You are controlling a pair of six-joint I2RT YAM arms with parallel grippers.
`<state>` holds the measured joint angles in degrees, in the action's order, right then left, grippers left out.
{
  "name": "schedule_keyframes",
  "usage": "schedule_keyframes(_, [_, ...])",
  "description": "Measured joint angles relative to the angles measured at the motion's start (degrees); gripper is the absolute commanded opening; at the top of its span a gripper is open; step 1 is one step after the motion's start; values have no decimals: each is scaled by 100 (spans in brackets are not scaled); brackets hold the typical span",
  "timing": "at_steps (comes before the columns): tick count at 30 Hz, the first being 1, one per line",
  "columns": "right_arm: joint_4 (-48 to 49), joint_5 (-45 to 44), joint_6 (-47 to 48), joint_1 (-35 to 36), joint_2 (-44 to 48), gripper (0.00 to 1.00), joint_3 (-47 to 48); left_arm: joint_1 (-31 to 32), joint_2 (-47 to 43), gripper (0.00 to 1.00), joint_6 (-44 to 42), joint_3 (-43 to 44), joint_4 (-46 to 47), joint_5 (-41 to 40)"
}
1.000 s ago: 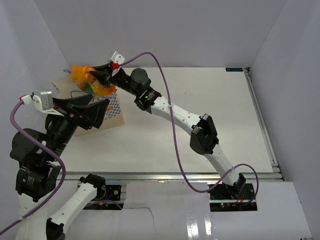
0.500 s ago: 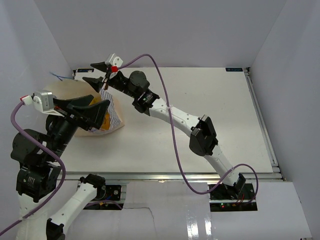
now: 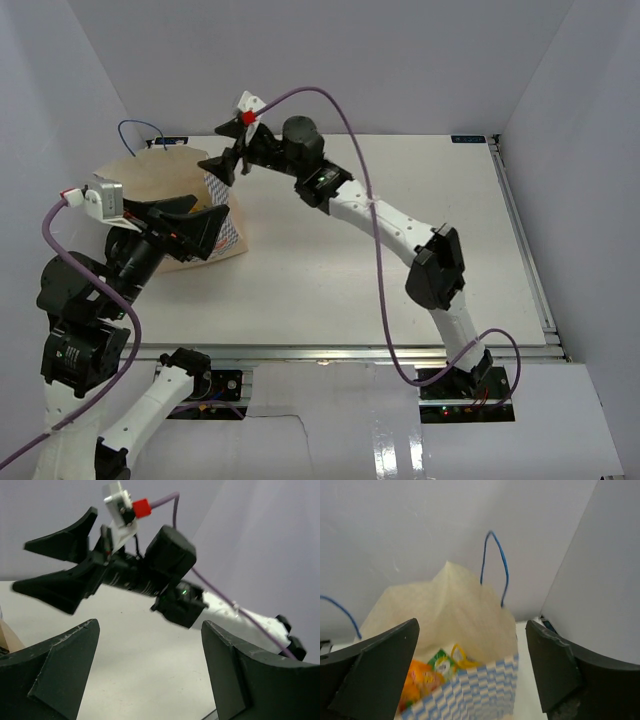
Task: Place the snacks into the paper bag
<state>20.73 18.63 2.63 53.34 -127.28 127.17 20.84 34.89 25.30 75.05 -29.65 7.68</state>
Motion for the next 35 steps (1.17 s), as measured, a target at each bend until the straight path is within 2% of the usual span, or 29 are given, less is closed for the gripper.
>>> schedule_keyframes(4, [-1016,688,-105,-885,1370,90,-1493,0,46,96,2,-319,28,407])
schedule_keyframes(8, [-2085,1025,136,-2420,3027,90,-3565,0,289,98,31,-981,227,962])
schedule_keyframes(12, [-3316,527,693,-3790,4336,90,-5108,2,813,98,87,-1779,702,1486])
schedule_keyframes(18, [-4334,-420,1132,-4562,6258,90,-6891,94,1808,98,-24,-1928,1106,1980])
schedule_keyframes(21, [-4524,-721,1117,-4806,6979,90,-7202,151,1982,98,-149,-1928,1255,2090])
schedule_keyframes(24, [-4513,-1021,1025,-4927,7248,90,-7222,181,2013,98,-243,-1928,1368,2131])
schedule_keyframes(35, [-4398,-1250,682,-4948,7184,90,-6824,190,1449,98,-402,-2135,1508,1840])
